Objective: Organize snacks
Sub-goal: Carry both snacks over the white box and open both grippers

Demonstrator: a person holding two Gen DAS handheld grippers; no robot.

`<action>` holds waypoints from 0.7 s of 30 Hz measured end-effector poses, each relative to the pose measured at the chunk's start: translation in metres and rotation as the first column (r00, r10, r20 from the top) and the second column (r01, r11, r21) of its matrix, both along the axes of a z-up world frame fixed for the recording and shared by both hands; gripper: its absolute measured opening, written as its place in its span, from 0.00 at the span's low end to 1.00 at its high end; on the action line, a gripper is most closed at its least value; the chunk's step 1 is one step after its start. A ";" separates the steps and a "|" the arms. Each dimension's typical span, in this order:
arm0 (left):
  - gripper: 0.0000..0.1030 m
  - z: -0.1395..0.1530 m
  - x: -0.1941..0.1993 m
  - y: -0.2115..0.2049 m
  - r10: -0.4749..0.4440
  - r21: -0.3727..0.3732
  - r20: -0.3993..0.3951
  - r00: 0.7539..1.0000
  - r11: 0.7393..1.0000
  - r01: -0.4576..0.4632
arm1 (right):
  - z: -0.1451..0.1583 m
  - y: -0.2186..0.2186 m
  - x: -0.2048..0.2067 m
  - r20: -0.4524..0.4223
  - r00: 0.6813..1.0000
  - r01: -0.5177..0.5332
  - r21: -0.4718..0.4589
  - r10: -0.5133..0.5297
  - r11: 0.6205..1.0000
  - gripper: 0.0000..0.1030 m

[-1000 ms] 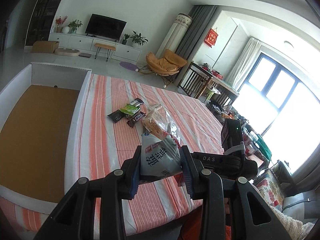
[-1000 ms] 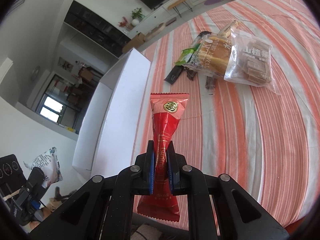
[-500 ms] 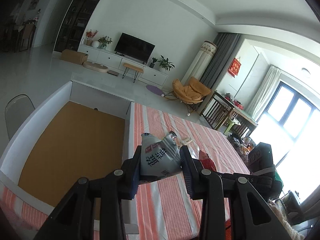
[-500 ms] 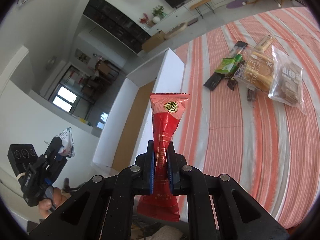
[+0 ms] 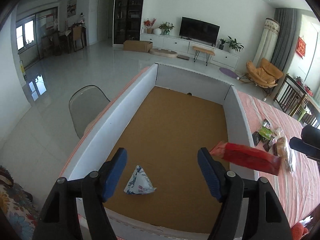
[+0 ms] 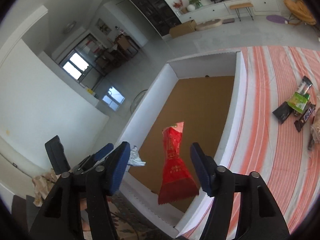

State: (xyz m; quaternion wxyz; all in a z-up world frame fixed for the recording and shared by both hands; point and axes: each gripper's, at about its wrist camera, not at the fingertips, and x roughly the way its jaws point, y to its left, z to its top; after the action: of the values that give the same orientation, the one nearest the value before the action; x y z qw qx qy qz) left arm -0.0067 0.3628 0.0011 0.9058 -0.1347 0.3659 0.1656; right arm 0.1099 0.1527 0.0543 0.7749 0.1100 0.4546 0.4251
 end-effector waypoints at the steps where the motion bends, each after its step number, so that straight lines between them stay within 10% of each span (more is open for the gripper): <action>1: 0.80 -0.006 -0.002 -0.007 -0.018 0.004 0.005 1.000 1.000 0.018 | -0.007 -0.010 -0.003 0.021 1.000 0.008 -0.017 -0.008 1.000 0.70; 6: 0.82 -0.011 0.004 -0.051 -0.088 0.072 0.056 0.995 0.994 0.084 | -0.068 -0.084 -0.009 0.109 0.984 0.162 -0.239 -0.139 0.957 0.70; 11: 0.83 -0.003 0.032 -0.114 -0.286 0.142 0.093 0.954 0.952 0.271 | -0.137 -0.189 -0.013 0.200 0.903 0.430 -0.472 -0.381 0.770 0.70; 16: 0.83 -0.021 0.063 -0.165 -0.380 0.184 -0.035 0.924 0.907 0.380 | -0.159 -0.273 -0.013 0.314 0.766 0.632 -0.529 -0.561 0.567 0.70; 21: 0.83 -0.029 0.062 -0.187 -0.382 0.209 -0.069 0.922 0.898 0.387 | -0.162 -0.312 -0.004 0.268 0.700 0.685 -0.514 -0.662 0.517 0.70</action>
State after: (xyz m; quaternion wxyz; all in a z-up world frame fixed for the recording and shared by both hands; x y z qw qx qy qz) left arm 0.0554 0.1754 -0.0277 0.9250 0.0430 0.3768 0.0246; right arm 0.1064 -0.1596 -0.1077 0.8810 0.0284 0.4676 -0.0656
